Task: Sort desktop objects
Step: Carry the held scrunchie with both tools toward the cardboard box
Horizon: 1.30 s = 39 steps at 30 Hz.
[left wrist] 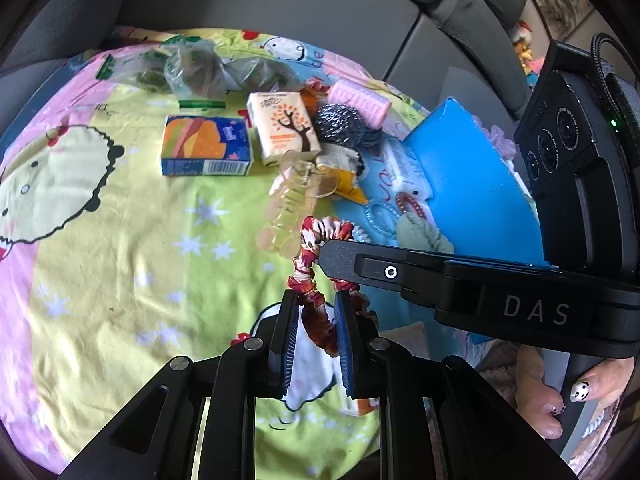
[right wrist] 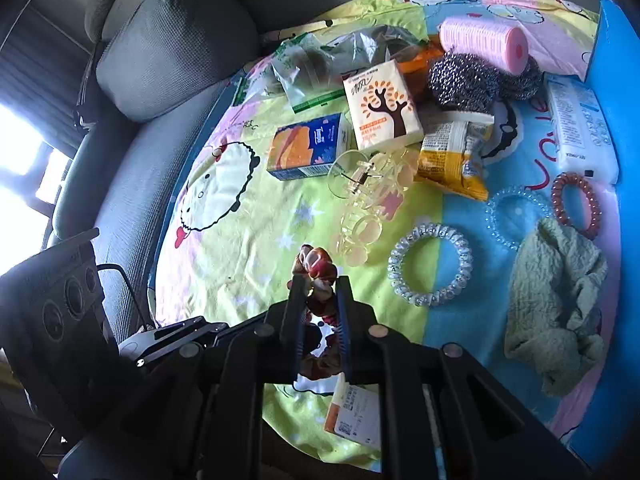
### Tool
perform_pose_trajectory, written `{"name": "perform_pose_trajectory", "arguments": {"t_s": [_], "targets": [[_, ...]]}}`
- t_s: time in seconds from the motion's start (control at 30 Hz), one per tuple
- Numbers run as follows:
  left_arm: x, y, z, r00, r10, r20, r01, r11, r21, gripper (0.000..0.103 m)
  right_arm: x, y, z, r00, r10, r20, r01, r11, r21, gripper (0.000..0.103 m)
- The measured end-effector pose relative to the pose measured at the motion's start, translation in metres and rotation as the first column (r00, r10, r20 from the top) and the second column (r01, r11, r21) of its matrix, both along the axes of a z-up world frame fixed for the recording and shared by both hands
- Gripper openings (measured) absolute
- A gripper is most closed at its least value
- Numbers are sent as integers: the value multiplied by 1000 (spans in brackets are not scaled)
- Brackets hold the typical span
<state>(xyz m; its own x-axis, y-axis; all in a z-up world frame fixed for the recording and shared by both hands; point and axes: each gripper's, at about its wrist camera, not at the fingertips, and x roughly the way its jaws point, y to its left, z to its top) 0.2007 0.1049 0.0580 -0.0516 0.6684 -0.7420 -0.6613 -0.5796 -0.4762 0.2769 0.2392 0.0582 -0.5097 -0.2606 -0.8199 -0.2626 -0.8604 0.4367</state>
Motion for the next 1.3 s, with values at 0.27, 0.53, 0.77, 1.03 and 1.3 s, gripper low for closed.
{"name": "perform_pose_trajectory", "arguments": {"t_s": [0.27,0.53,0.77,1.03,1.3], "targets": [[7,5,14,999,-11,-37,11,1000,2,18,11,3,11,999,-17,-31,17,1000,-1,15],[15,9,29,997,-27,-68,28,999,16,18,22,6,26,996,-29,-79,29,1000,4,15],[21,15,40,995,-41,-88,43,999,25,18,32,9,37,993,-38,-114,39,999,7,15],[29,22,54,992,-63,-113,68,997,37,18,46,15,49,987,-53,-152,56,998,11,15],[36,28,66,987,-79,-139,86,995,46,18,57,19,59,980,-70,-188,74,997,14,15]]}}
